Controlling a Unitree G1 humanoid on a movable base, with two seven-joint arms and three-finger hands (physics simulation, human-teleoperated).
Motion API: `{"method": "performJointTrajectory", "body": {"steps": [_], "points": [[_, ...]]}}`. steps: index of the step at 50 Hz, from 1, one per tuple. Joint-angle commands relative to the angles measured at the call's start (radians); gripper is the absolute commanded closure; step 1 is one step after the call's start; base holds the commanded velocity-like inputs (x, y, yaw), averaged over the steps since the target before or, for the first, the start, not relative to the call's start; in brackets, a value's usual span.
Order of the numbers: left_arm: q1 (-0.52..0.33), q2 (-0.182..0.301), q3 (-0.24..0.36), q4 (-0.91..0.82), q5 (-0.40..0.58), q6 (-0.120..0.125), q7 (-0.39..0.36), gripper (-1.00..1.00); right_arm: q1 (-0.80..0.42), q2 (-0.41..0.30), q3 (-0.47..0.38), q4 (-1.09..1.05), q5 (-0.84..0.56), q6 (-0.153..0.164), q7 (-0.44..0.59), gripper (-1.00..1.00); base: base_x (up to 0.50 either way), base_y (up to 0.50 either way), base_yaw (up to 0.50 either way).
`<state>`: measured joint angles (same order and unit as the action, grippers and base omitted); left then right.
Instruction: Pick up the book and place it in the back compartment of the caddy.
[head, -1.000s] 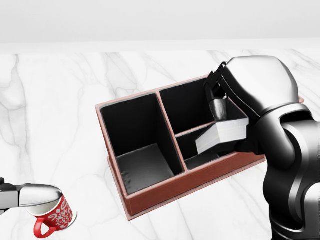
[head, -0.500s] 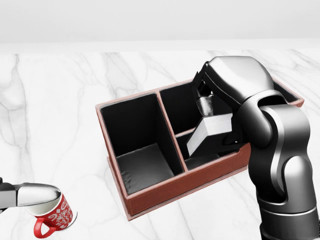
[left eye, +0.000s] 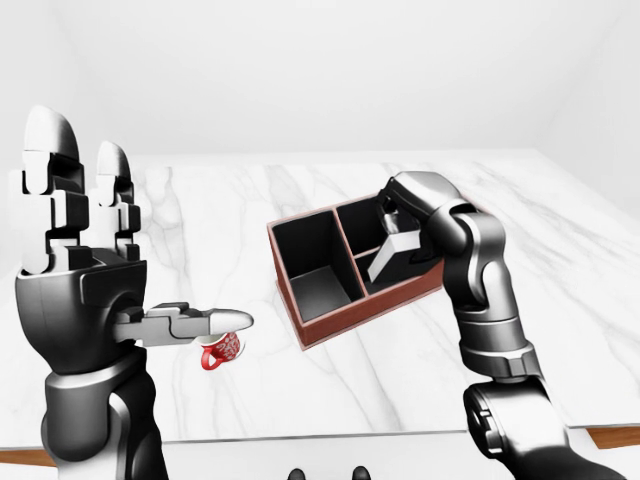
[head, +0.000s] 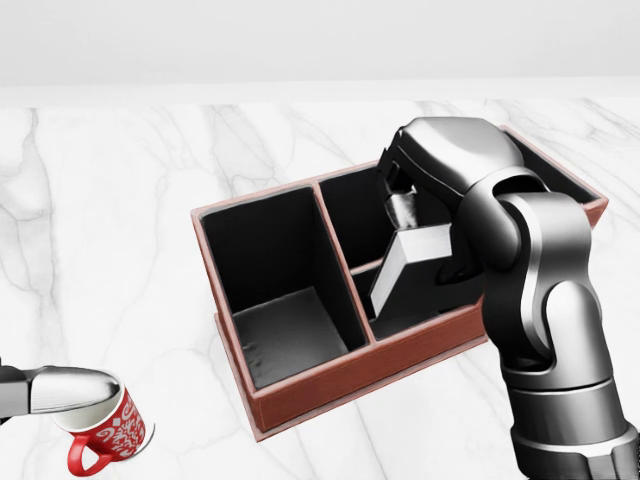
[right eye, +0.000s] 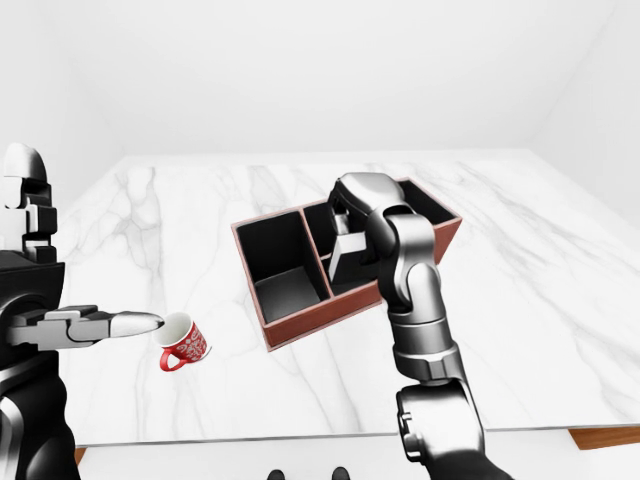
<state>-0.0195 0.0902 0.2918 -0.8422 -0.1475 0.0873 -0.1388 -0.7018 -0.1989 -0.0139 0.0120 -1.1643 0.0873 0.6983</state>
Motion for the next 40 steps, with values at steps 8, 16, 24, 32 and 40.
{"method": "performJointTrajectory", "body": {"steps": [8,16,24,32,40], "points": [[-0.002,0.001,0.002,0.001,-0.003,0.000,0.001,-1.00,-0.088,-0.004,0.002,0.162,0.031,0.000,0.000,1.00,0.00,0.00,0.00],[-0.003,0.002,0.003,-0.001,-0.005,0.000,0.002,-1.00,-0.118,-0.008,0.006,0.260,0.056,0.000,0.000,1.00,0.00,0.00,0.00],[-0.002,0.001,0.000,0.002,-0.002,0.000,0.003,-1.00,-0.155,-0.013,0.010,0.362,0.077,0.000,-0.063,1.00,0.00,0.00,0.00],[-0.002,0.001,0.001,-0.002,-0.003,0.000,0.003,-1.00,-0.208,-0.030,0.010,0.460,0.093,0.000,-0.119,1.00,0.00,0.00,0.00],[-0.001,0.001,0.002,-0.002,-0.004,0.000,0.001,-1.00,-0.281,-0.044,0.011,0.570,0.109,0.000,-0.183,1.00,0.00,0.00,0.00]]}}
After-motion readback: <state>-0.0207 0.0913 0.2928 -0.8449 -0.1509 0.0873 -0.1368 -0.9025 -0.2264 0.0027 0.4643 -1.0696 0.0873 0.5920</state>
